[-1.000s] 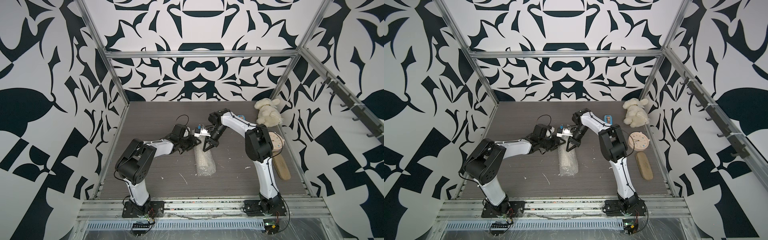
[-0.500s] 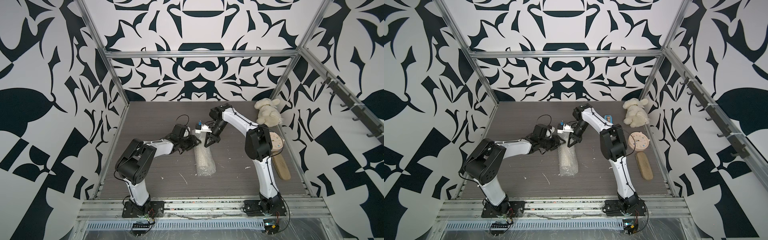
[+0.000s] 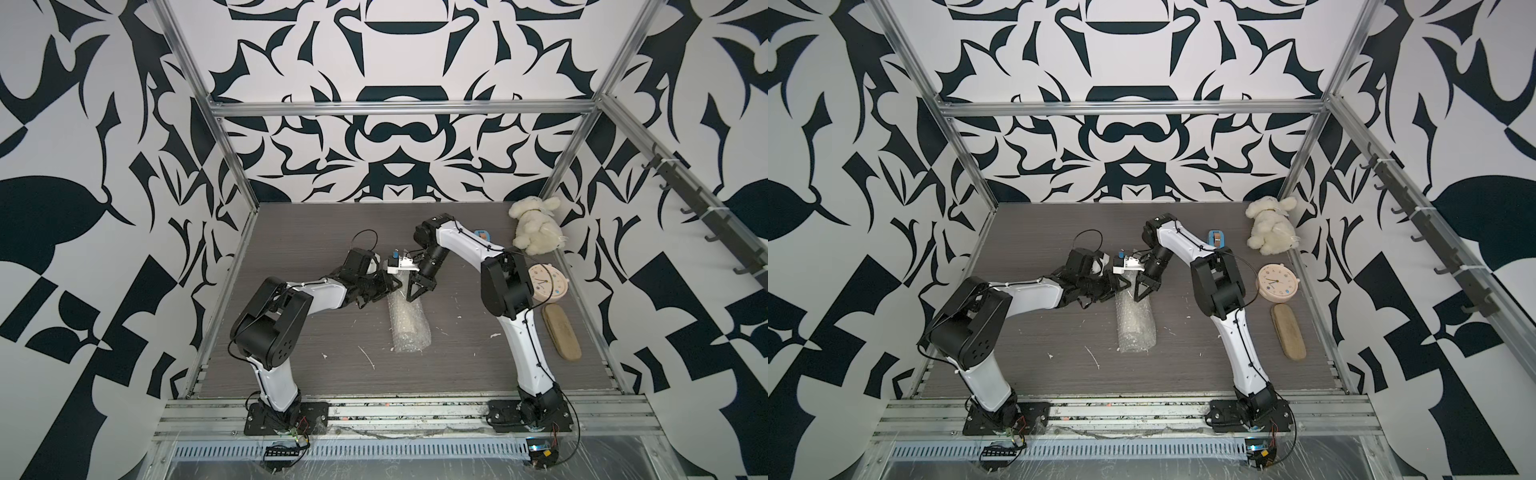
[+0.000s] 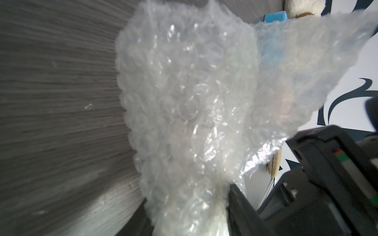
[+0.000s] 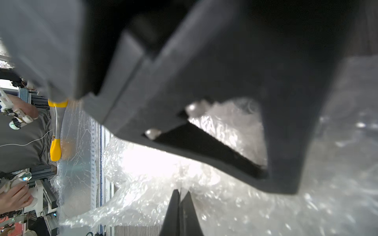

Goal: Wrap vases in bubble wrap
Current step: Stick the tape on the bubble wrap.

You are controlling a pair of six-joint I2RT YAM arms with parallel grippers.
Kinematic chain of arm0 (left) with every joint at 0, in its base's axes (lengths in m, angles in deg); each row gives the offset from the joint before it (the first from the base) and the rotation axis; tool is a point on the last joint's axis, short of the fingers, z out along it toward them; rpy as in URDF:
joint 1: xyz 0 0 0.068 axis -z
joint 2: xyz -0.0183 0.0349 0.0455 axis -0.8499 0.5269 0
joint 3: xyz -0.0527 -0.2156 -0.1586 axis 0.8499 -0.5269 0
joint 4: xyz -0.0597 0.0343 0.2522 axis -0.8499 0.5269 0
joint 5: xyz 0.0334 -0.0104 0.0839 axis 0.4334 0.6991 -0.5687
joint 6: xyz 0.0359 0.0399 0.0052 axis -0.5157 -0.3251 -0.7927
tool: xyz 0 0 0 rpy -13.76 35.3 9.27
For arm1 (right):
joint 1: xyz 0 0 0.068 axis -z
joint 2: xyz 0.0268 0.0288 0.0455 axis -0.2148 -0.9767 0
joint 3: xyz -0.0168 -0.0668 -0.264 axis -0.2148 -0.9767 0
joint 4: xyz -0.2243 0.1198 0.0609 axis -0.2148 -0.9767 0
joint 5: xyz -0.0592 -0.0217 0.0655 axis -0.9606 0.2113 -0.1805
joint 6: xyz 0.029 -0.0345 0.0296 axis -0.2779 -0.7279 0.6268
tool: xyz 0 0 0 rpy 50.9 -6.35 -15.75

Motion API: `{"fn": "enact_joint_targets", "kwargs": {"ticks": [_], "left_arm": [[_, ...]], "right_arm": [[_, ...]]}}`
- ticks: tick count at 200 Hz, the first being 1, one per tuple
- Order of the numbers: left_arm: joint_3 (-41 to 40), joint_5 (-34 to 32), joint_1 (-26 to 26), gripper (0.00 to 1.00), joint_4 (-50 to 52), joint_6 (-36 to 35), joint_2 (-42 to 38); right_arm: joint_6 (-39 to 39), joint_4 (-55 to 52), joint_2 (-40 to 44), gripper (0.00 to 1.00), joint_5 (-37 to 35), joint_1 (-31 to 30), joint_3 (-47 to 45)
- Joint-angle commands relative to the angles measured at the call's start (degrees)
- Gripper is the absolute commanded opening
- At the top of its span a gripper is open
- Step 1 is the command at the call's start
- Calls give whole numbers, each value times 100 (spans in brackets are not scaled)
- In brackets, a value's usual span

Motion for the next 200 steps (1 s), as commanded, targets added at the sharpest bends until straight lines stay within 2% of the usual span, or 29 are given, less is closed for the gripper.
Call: {"fn": "enact_joint_targets", "kwargs": {"ticks": [1,125,160,200], "left_arm": [[-121,63,4,50,64,-108,-11],[-129,230,-9,49,-82,-101,85],[-110,229,-9,49,-64,-109,96],[-106,248,-9,49,-52,-122,118]], "right_arm": [[64,-12,441,0,-96,-96,-27],[-403,-235,938,0,114,-153,-171],[-420,-267,1202,0,-58,-282,-442],[-312,181,1647,0,-147,-352,-1041]]}}
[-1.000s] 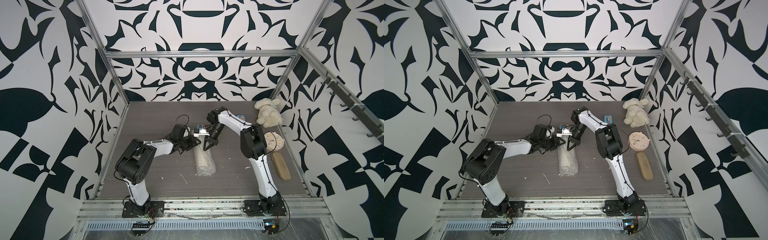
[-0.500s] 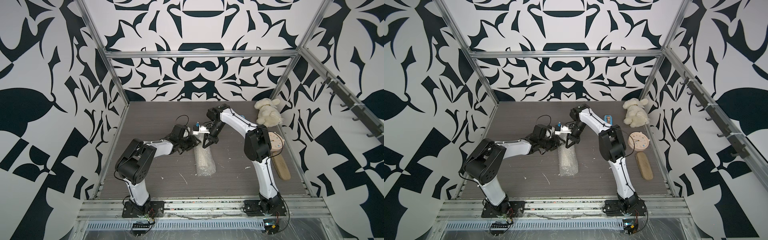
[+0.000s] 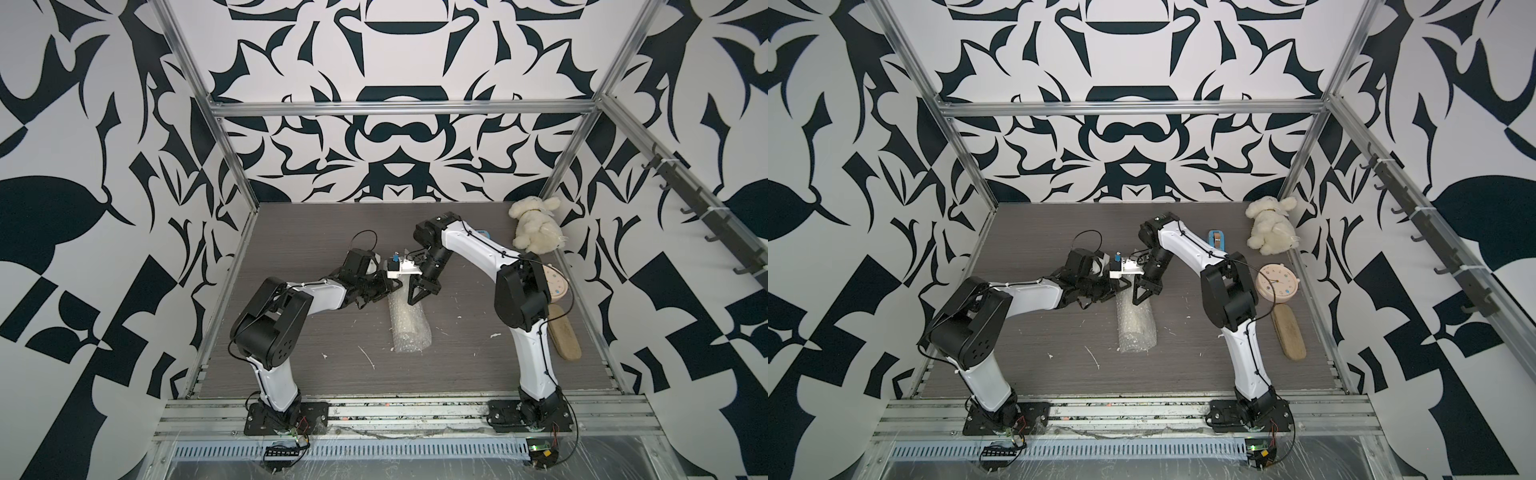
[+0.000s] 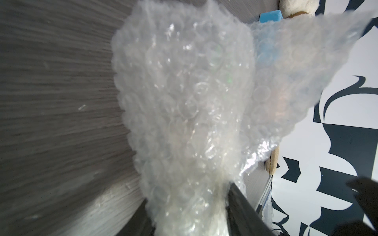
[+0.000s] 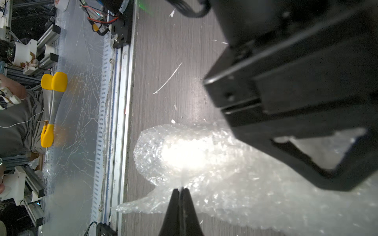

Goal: Wrap vases in bubble wrap
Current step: Stick the tape on the bubble wrap.

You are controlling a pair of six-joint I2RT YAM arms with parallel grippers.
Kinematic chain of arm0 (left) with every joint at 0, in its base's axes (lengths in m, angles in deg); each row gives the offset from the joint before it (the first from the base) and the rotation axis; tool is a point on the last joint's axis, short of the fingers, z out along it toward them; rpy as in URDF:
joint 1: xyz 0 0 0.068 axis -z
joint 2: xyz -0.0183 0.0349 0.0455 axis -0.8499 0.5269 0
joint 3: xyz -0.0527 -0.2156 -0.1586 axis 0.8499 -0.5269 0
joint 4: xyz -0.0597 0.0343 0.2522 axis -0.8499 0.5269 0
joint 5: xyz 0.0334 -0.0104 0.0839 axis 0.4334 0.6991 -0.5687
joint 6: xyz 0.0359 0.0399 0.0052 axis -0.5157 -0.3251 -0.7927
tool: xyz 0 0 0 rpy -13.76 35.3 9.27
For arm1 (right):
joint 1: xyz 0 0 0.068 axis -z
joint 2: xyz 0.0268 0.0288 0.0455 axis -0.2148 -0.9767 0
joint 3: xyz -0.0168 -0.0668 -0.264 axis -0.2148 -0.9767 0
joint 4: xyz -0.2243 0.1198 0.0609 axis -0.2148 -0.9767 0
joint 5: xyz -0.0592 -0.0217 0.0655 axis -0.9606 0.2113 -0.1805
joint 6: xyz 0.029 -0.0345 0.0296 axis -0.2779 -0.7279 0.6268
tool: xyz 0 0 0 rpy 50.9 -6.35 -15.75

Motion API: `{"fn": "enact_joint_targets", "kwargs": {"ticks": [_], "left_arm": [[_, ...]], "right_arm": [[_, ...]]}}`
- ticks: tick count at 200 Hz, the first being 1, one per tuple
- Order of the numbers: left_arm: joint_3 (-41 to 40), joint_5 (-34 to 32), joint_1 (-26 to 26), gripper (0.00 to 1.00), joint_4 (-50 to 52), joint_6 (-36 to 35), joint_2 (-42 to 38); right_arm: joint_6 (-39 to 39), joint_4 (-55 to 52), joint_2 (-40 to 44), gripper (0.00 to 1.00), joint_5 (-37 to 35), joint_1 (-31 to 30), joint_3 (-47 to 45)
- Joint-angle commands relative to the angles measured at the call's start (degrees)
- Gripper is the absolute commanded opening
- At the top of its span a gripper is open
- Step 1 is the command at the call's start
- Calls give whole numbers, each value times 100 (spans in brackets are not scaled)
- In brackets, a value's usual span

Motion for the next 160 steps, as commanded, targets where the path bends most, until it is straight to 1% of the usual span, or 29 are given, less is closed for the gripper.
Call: {"fn": "enact_joint_targets", "kwargs": {"ticks": [1,30,55,76,122,160], "left_arm": [[-40,149,0,49,117,-111,115],[-55,131,5,49,128,-128,83],[-63,121,0,49,147,-135,42],[-40,105,3,49,209,-152,56],[-12,87,2,49,227,-163,80],[-12,69,1,49,232,-163,86]], "right_arm": [[-64,112,388,0,-11,-51,-182],[66,2,-93,0,-444,-49,234],[54,54,-425,0,-740,-61,540],[14,-118,-689,0,-961,-80,925],[-166,-356,-961,0,-955,-110,1374],[-176,-244,-733,0,-755,-196,1229]]}}
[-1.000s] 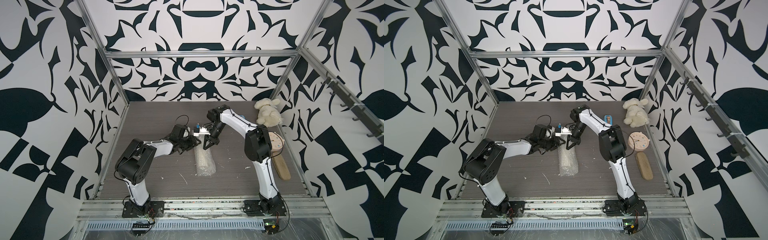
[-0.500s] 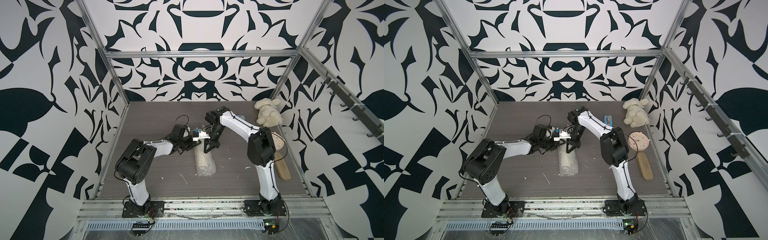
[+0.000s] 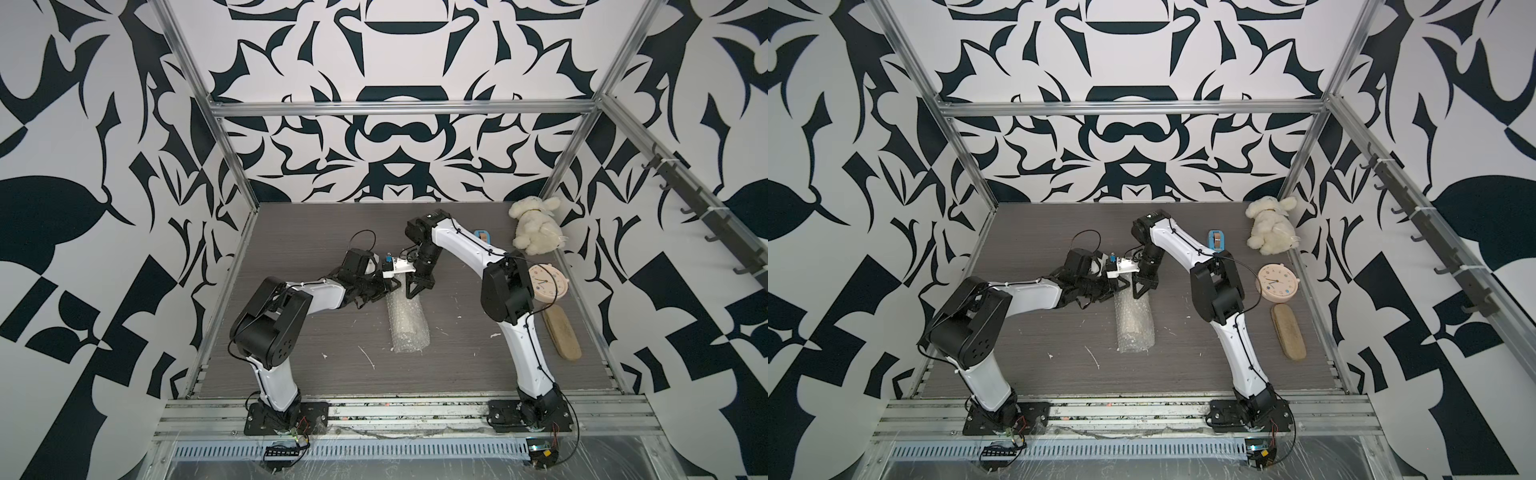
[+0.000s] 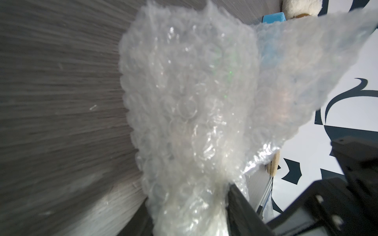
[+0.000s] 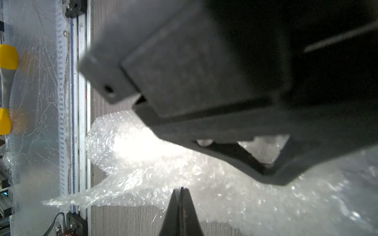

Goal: Wrap vases in bubble wrap
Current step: Stick the tape on the bubble wrap.

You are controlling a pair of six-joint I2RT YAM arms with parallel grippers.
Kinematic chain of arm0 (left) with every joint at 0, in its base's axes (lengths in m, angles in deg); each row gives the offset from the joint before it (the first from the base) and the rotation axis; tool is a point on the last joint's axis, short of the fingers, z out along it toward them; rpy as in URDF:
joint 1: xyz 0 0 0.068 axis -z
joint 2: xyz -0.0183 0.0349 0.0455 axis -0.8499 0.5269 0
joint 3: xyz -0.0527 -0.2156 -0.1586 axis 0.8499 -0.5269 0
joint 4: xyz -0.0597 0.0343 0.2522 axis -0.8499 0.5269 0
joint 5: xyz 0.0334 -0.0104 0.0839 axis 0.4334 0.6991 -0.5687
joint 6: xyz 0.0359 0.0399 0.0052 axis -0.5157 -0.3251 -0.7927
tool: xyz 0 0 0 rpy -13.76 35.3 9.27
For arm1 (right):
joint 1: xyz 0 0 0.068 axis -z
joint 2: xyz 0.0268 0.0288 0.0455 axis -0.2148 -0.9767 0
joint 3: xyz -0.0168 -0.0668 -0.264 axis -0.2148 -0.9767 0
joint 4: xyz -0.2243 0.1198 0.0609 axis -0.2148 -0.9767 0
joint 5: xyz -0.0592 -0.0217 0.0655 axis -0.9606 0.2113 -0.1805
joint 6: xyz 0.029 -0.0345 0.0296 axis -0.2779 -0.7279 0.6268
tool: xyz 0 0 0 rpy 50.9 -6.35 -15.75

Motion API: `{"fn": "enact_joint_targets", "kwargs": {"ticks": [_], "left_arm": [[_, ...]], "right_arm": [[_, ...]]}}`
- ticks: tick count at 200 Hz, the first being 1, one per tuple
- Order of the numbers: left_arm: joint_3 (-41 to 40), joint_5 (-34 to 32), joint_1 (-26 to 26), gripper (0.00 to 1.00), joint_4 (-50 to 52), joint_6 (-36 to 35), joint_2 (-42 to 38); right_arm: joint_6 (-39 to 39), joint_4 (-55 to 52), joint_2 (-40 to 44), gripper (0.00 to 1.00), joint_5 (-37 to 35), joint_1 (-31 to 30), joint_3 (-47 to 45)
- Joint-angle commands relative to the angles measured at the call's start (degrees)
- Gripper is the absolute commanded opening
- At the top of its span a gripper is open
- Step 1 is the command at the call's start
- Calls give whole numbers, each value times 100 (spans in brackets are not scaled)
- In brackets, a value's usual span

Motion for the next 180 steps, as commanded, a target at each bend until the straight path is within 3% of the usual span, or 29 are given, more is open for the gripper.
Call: {"fn": "enact_joint_targets", "kwargs": {"ticks": [1,125,180], "left_arm": [[-1,72,51,49,170,-141,79],[-471,139,26,50,-339,218,-216],[-637,144,-300,62,16,446,-773]], "right_arm": [[-68,-114,252,0,132,-136,18],[341,640,191,0,390,-170,-906],[380,764,235,0,429,-47,-1181]]}}
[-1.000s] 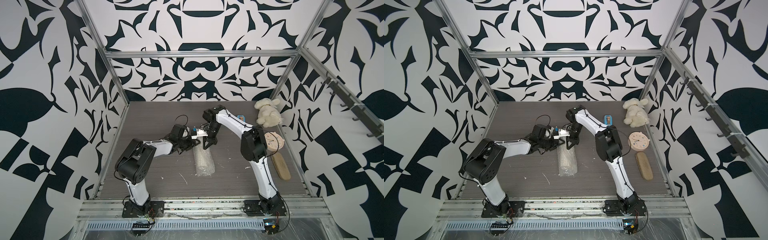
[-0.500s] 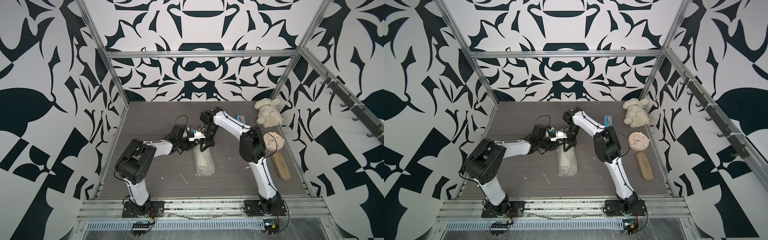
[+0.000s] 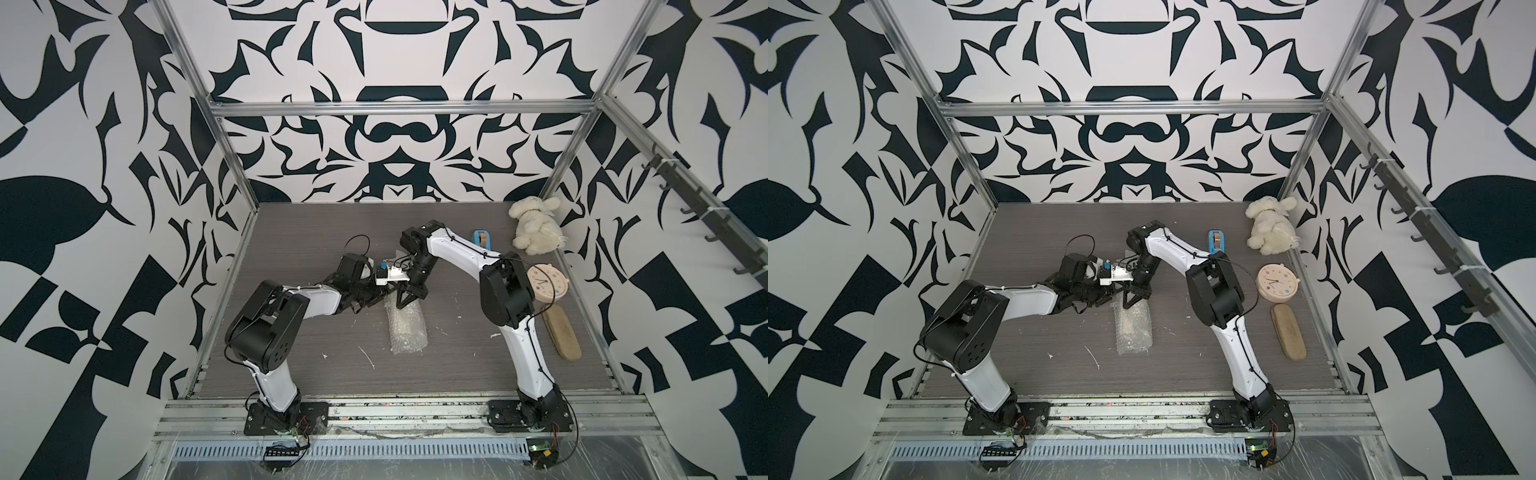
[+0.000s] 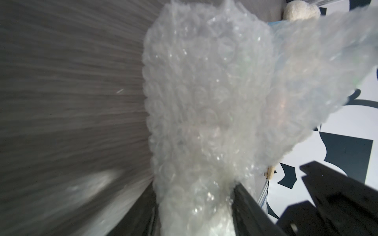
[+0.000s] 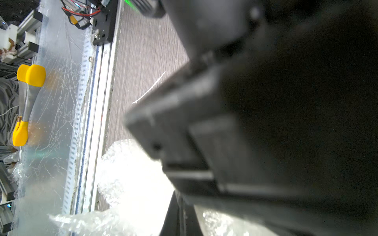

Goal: Wrap vases in bubble wrap
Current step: Stick the tape on the bubble wrap.

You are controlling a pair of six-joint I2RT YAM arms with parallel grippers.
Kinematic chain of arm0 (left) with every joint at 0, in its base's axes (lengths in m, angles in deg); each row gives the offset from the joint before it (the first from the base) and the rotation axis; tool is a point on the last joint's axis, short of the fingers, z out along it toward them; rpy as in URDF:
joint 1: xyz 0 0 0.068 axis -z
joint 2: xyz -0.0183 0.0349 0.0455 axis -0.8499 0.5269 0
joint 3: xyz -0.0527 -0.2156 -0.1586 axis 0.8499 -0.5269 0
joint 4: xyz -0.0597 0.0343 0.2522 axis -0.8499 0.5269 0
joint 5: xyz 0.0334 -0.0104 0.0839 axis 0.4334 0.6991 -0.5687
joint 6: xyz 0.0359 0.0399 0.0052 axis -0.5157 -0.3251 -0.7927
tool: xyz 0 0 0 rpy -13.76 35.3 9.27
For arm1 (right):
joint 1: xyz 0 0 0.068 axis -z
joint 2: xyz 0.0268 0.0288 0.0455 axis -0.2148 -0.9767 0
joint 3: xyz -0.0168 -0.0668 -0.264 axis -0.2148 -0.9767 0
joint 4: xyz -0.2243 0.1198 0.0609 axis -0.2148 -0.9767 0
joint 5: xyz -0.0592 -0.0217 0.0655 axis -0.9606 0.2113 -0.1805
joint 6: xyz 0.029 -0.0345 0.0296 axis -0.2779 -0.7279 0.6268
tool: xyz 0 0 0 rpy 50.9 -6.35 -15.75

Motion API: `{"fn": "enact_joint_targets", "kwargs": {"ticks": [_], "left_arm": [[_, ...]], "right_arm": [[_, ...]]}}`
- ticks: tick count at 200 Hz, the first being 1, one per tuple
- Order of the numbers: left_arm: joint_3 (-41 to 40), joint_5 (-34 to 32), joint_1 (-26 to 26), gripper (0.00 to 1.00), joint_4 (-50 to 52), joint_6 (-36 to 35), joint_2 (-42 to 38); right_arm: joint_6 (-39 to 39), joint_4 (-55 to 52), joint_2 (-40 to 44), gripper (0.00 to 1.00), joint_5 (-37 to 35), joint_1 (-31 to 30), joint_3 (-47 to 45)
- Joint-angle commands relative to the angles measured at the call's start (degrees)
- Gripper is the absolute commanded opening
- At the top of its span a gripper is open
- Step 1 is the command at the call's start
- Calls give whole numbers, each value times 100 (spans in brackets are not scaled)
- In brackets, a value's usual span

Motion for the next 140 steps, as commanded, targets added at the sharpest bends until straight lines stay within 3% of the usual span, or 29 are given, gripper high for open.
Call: {"fn": "enact_joint_targets", "kwargs": {"ticks": [1,56,100,140], "left_arm": [[-113,167,-157,62,296,82,-498],[-132,-93,-425,64,1296,-266,-1466],[-605,566,-362,63,582,-265,-1405],[-780,775,-115,67,389,-659,-1526]], "right_arm": [[260,-75,55,0,-449,108,-254],[275,-88,15,0,-357,184,-291],[257,-128,27,0,-173,194,-226],[302,-153,-20,0,-160,217,-221]]}}
